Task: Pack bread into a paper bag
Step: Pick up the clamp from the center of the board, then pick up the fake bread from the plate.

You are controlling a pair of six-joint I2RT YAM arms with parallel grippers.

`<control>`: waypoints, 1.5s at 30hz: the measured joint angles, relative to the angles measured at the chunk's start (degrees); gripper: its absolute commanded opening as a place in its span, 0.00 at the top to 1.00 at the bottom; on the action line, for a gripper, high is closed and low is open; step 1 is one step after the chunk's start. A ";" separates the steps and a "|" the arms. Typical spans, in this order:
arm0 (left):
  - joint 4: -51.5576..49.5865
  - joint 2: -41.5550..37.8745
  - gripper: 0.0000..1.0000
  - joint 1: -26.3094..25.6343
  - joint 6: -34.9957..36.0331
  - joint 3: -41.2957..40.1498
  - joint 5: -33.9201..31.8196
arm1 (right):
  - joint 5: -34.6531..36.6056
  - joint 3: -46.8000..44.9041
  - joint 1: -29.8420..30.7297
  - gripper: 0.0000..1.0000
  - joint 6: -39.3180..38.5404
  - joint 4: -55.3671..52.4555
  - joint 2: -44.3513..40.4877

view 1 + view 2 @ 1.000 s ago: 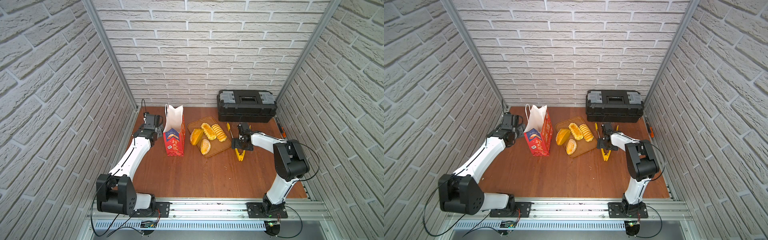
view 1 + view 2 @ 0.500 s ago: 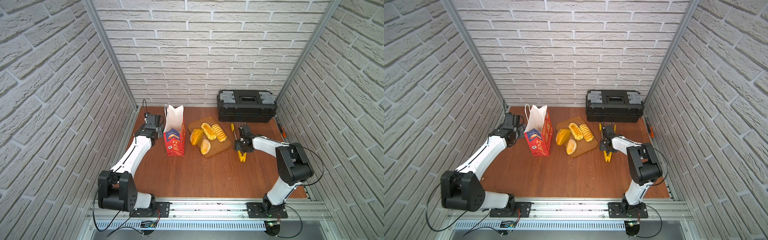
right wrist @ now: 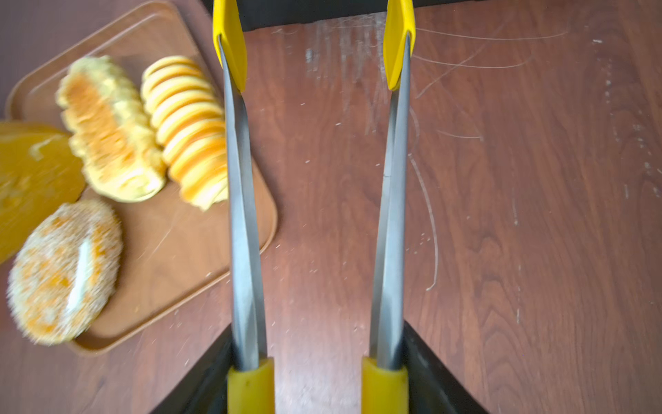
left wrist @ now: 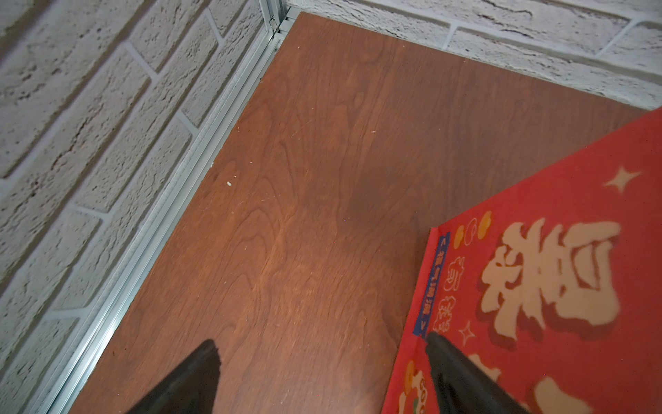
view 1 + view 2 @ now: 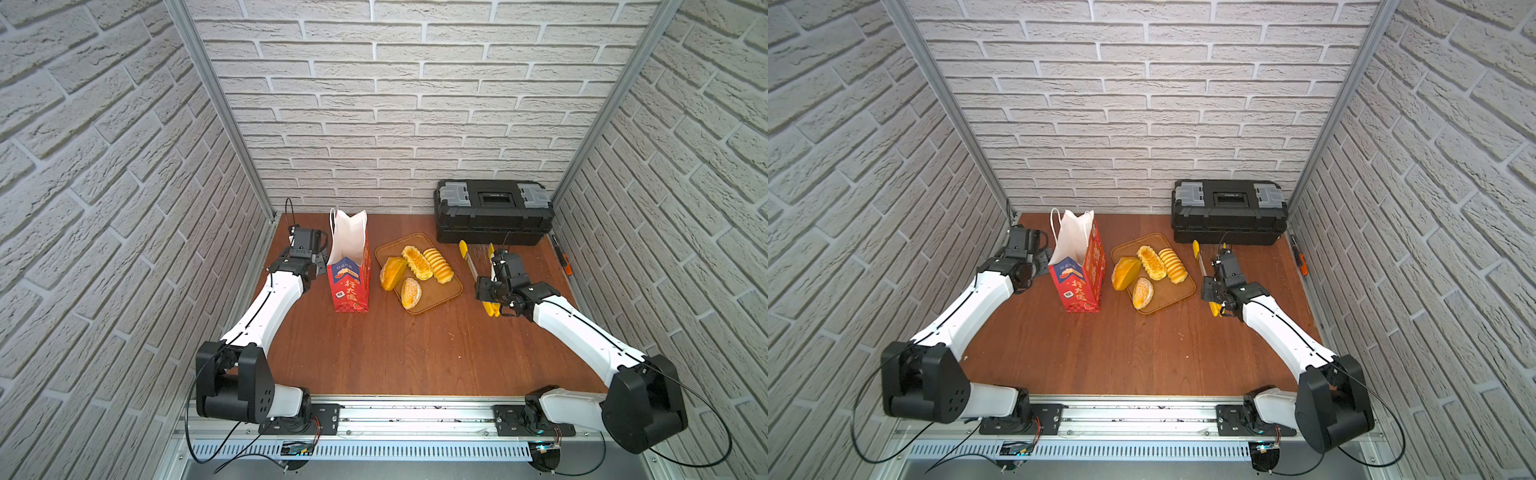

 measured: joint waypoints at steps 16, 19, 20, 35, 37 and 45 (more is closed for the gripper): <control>-1.44 -6.25 0.08 -0.74 -0.24 0.20 -0.09 | -2.16 -0.22 26.10 0.33 6.21 -5.18 -4.57; -1.73 -6.88 0.08 -0.98 -0.22 0.20 -0.09 | -1.86 -0.37 28.13 0.33 7.80 -4.98 -2.36; -1.77 -7.10 0.08 -0.98 -0.22 0.20 -0.09 | -1.75 -0.72 28.50 0.33 8.33 -4.70 -1.92; -2.51 -7.93 0.08 -0.98 -0.24 0.20 -0.11 | -2.47 -6.86 29.05 0.37 13.68 -0.70 -1.11; -2.54 -7.93 0.08 -0.98 -0.22 0.20 -0.11 | -3.06 -6.88 29.14 0.39 14.10 0.55 0.07; -2.54 -7.93 0.08 -0.98 -0.22 0.20 -0.11 | -4.52 -6.88 29.33 0.51 14.27 3.61 4.15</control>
